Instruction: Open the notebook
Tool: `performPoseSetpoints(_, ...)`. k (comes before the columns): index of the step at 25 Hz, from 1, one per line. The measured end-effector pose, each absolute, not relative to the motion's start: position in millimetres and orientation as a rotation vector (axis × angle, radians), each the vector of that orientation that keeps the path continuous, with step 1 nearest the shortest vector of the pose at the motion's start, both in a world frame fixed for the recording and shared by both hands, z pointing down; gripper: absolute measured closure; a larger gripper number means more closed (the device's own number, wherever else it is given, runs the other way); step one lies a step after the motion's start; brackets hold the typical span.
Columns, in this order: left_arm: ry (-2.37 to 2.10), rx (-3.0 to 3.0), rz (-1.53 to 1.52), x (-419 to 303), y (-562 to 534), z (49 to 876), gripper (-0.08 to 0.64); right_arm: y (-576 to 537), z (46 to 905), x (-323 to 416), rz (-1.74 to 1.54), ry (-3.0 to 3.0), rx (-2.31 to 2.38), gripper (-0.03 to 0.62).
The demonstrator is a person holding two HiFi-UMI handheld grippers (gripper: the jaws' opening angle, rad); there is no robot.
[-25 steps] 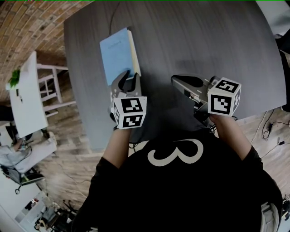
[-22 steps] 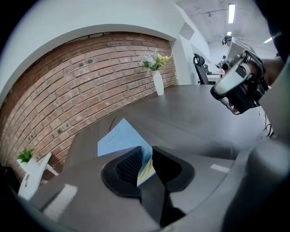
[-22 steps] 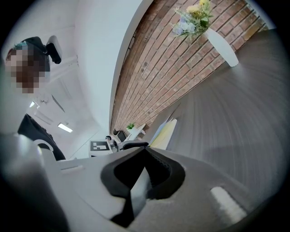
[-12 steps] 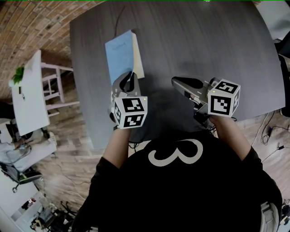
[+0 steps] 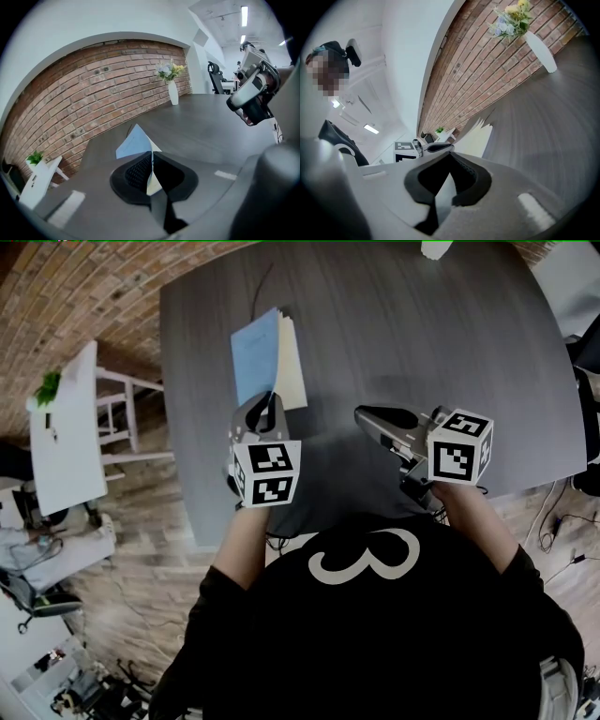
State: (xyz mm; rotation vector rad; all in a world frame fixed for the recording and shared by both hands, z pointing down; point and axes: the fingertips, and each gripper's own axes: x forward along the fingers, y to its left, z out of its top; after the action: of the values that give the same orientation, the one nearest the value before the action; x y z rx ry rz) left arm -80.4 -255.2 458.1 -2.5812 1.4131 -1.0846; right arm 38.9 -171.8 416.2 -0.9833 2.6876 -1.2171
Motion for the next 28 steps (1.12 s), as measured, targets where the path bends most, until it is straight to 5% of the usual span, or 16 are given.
performPoseSetpoints(28,1.869,-2.83,-0.653,-155,-234,420,0.532,-166,385,-7,-1.103,2.836,-0.865,0.591)
